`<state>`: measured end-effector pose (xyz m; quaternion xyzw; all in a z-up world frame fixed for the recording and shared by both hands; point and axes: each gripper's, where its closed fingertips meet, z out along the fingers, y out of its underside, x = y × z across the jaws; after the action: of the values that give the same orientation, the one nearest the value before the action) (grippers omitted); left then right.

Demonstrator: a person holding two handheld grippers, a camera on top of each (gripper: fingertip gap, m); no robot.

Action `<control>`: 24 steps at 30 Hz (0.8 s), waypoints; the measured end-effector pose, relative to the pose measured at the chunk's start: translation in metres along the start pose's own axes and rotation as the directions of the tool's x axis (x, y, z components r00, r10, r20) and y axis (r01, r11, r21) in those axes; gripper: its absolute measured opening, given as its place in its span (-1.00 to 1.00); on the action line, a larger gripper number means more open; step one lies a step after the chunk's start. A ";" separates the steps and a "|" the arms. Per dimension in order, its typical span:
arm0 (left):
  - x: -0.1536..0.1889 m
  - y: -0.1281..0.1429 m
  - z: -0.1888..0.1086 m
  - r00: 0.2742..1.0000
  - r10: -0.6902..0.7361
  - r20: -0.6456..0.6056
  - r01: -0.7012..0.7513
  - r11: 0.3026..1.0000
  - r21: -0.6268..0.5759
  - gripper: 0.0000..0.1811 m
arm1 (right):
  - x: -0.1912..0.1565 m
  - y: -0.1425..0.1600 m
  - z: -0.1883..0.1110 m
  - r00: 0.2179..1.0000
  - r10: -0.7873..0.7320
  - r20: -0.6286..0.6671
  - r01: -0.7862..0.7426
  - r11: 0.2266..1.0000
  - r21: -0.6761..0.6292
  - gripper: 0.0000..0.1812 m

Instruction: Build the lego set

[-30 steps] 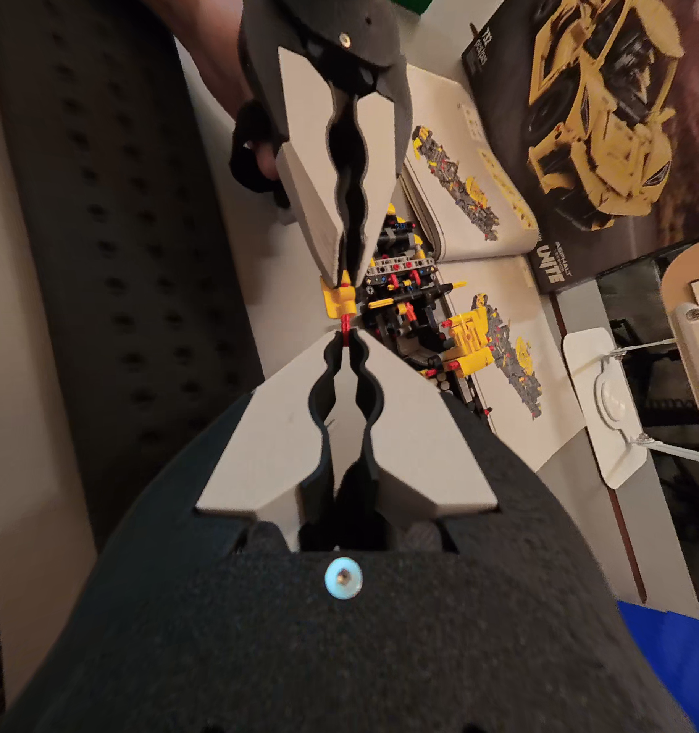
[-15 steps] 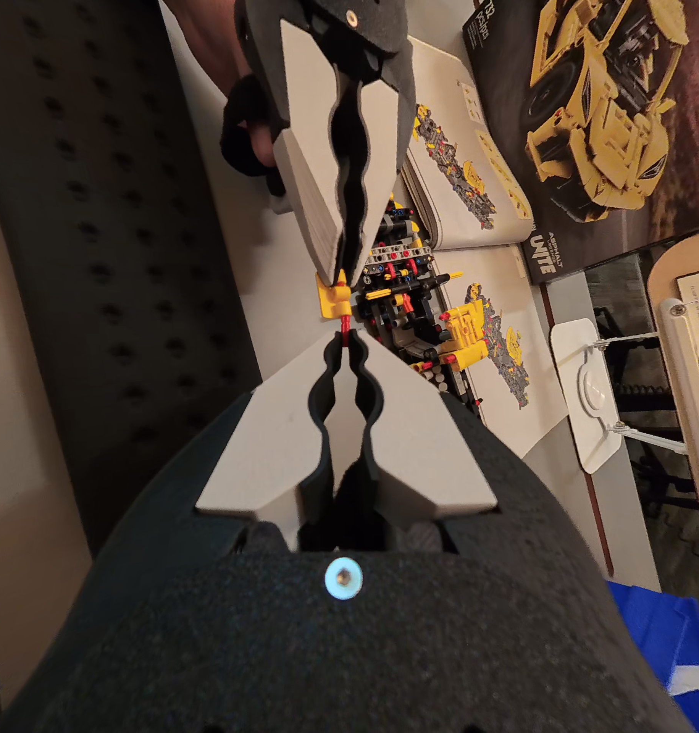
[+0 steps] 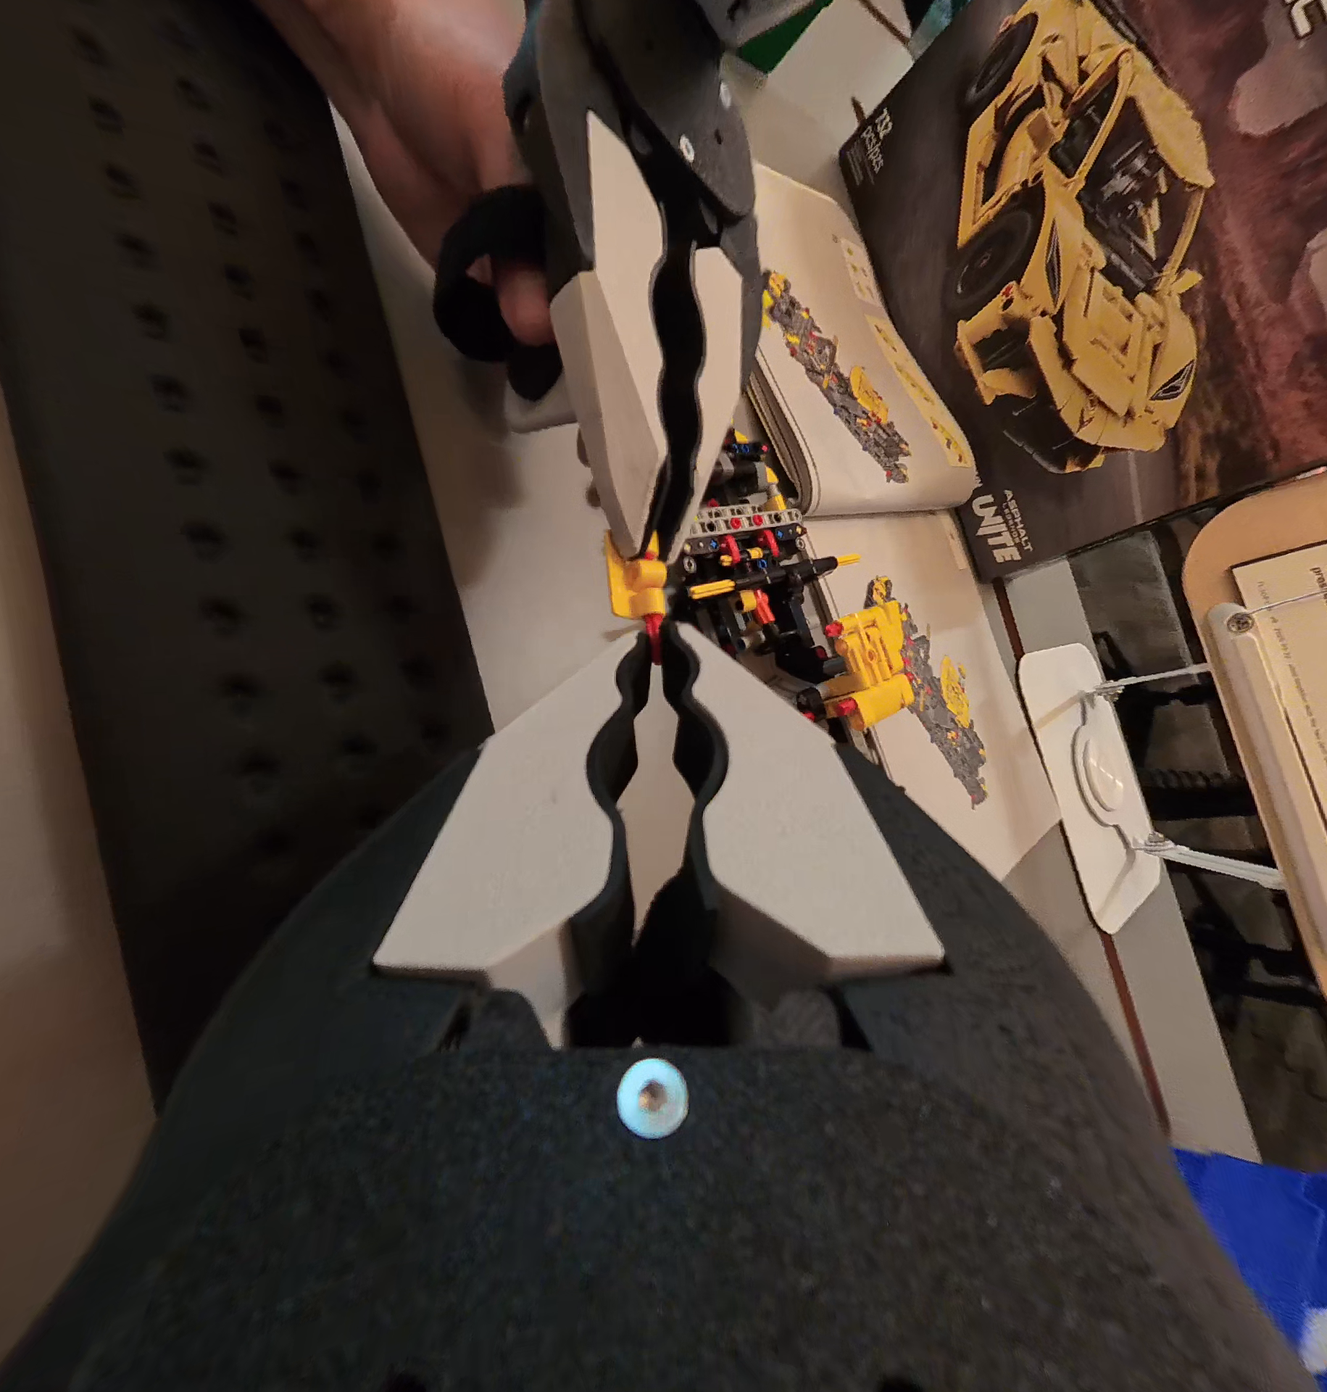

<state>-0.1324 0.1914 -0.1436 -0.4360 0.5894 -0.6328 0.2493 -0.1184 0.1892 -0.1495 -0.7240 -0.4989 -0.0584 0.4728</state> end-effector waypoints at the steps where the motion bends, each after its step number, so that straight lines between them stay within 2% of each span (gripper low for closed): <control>1: 0.001 -0.003 -0.001 1.000 -0.022 -0.019 0.022 1.000 0.019 -0.93 | 0.001 -0.003 -0.001 1.000 0.020 0.002 -0.020 0.999 0.035 -0.98; 6: 0.006 -0.013 -0.005 0.993 -0.085 -0.085 0.091 0.993 0.078 -0.93 | 0.006 -0.015 -0.009 0.970 0.228 0.080 -0.241 0.939 0.246 -0.97; 12: 0.003 -0.007 -0.006 0.993 -0.085 -0.076 0.088 0.995 0.035 -0.93 | 0.002 -0.010 -0.003 0.972 0.226 0.069 -0.236 0.948 0.214 -0.97; 17: 0.011 0.001 -0.007 0.977 -0.139 -0.163 0.138 0.990 -0.018 -0.93 | -0.011 -0.012 -0.003 0.978 0.175 0.116 -0.196 0.959 0.206 -0.97; 22: 0.013 0.005 -0.005 0.974 -0.148 -0.171 0.143 0.989 -0.039 -0.93 | -0.017 -0.013 0.001 0.977 0.169 0.128 -0.190 0.965 0.180 -0.96; 24: 0.011 0.005 -0.005 0.977 -0.147 -0.158 0.142 0.989 -0.038 -0.93 | -0.015 -0.011 0.003 0.982 0.163 0.096 -0.177 0.970 0.167 -0.97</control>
<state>-0.1431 0.1844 -0.1456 -0.4288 0.5827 -0.6742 0.1487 -0.1354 0.1819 -0.1521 -0.7215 -0.4571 0.0558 0.5171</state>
